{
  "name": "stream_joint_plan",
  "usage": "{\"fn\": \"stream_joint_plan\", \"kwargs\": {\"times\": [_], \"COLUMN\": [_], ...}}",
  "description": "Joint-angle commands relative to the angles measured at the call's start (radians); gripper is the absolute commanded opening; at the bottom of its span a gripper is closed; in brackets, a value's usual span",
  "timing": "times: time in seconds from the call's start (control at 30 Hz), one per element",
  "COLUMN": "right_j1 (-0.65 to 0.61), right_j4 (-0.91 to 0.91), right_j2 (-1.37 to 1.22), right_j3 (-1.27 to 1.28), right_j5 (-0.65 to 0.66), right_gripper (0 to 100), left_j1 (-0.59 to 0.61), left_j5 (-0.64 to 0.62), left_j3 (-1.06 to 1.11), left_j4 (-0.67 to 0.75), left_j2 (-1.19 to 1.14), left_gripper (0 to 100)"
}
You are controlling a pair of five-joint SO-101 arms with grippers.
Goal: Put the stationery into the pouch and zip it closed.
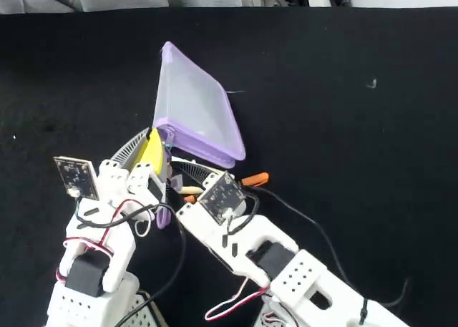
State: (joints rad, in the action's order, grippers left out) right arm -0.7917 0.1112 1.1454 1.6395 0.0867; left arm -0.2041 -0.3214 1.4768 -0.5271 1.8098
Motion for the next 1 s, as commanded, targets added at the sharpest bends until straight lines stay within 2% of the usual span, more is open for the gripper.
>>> {"fn": "stream_joint_plan", "kwargs": {"times": [0.0,0.1,0.3,0.63,0.73,0.97], "right_j1": [0.021,0.051,0.107,0.1,0.1,0.031], "right_j4": [0.026,0.026,0.026,0.018,-0.023,-0.095], "right_j2": [0.031,0.031,0.025,-0.048,-0.122,-0.489], "right_j3": [-0.002,-0.004,-0.005,-0.03,-0.079,-0.317], "right_j5": [0.003,-0.003,-0.054,-0.064,-0.066,-0.064], "right_gripper": [10.0,10.6,22.6,19.4,19.4,19.4], "left_j1": [-0.016,-0.016,-0.016,0.001,0.096,0.443], "left_j5": [-0.012,-0.012,-0.012,-0.005,-0.005,-0.011], "left_j3": [-0.077,-0.077,-0.077,-0.074,-0.071,-0.067], "left_j4": [-0.003,-0.003,-0.003,-0.003,0.0,-0.002], "left_j2": [0.017,0.017,0.017,0.017,0.017,0.017], "left_gripper": [3,3,3,3,3,3]}}
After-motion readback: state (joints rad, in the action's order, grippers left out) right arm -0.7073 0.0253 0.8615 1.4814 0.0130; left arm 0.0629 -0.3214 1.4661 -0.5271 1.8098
